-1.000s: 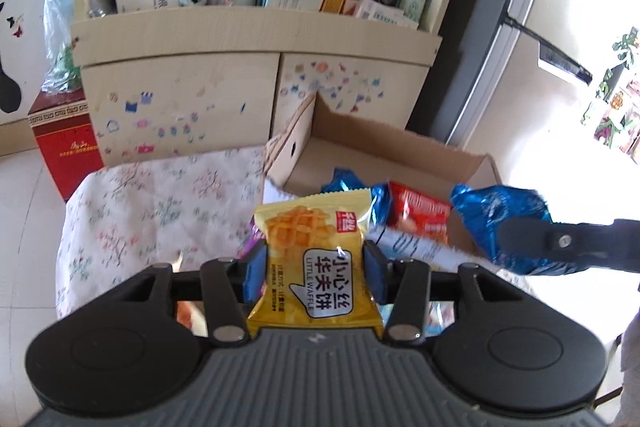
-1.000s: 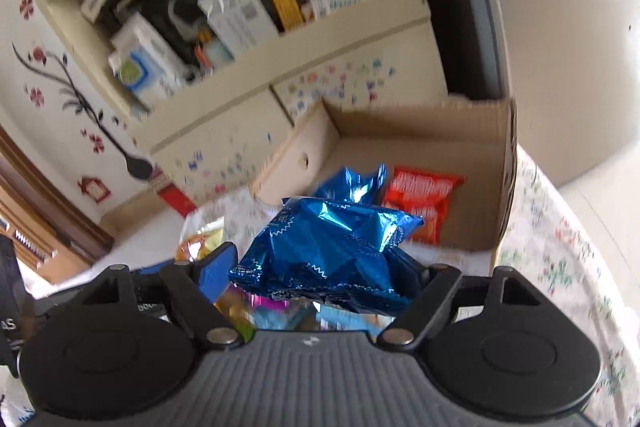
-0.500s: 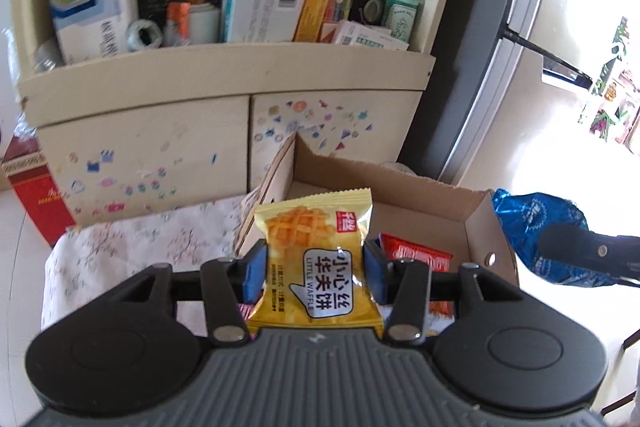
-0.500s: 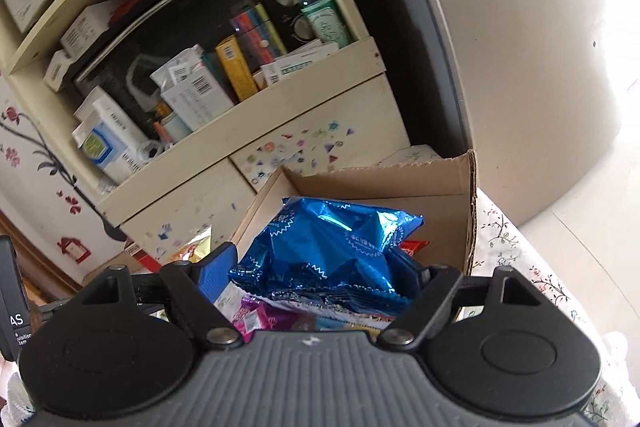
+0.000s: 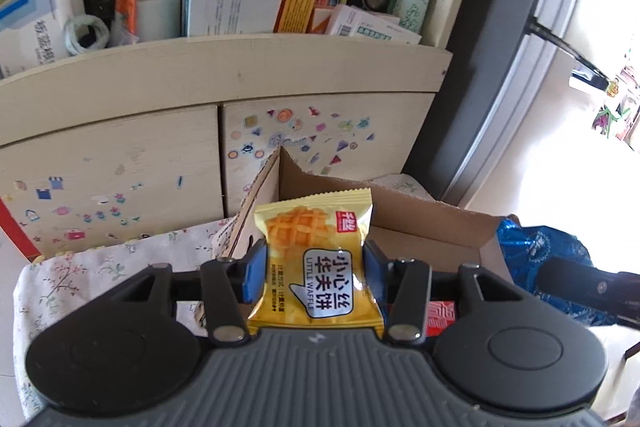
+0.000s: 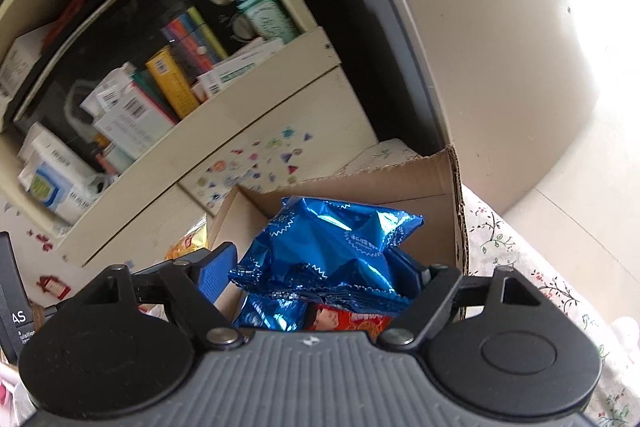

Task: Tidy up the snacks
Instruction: 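Open both tools to drop the waffle packet and blue bag into the box, then reach left tool to the croissant packet while right tool reaches the pink packet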

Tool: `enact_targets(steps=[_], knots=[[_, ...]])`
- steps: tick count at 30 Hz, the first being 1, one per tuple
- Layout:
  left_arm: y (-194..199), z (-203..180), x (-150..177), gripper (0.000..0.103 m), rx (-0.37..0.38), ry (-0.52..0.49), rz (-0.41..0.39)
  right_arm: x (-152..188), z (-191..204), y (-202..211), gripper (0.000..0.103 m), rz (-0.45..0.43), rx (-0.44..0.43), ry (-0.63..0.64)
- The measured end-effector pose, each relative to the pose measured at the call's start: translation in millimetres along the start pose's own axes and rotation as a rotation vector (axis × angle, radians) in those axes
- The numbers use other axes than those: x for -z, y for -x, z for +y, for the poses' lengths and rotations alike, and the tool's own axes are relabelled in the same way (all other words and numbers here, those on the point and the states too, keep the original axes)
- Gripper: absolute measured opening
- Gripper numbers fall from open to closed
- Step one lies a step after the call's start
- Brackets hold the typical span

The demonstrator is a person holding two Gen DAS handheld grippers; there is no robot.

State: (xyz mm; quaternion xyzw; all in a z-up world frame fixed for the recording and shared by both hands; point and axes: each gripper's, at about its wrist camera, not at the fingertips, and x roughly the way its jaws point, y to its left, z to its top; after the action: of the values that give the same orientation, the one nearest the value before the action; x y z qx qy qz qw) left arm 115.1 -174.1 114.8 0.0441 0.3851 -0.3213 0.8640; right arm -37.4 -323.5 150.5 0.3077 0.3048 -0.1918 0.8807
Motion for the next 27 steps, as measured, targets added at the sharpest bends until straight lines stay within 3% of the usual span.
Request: enact_targets(steps=[2, 4, 6, 12, 27], knots=[[-10, 0, -3, 0.053, -0.001, 0.000, 0.005, -2, -3, -7, 0.088, -0.013, 0.021, -0.028], [-16, -1, -4, 0.070, -0.023, -0.005, 0.006, -2, -6, -12, 0.089, -0.017, 0.033, -0.059], [-15, 1, -5, 0.079, -0.037, 0.004, 0.002, -2, -7, -16, 0.092, 0.006, 0.019, -0.080], [-1, 14, -8, 0.086, -0.049, 0.031, 0.005, 4, 0, -21, 0.094, 0.053, -0.012, -0.055], [44, 55, 15, 0.086, -0.118, 0.042, 0.059, 29, 37, -23, 0.095, 0.148, -0.116, 0.127]])
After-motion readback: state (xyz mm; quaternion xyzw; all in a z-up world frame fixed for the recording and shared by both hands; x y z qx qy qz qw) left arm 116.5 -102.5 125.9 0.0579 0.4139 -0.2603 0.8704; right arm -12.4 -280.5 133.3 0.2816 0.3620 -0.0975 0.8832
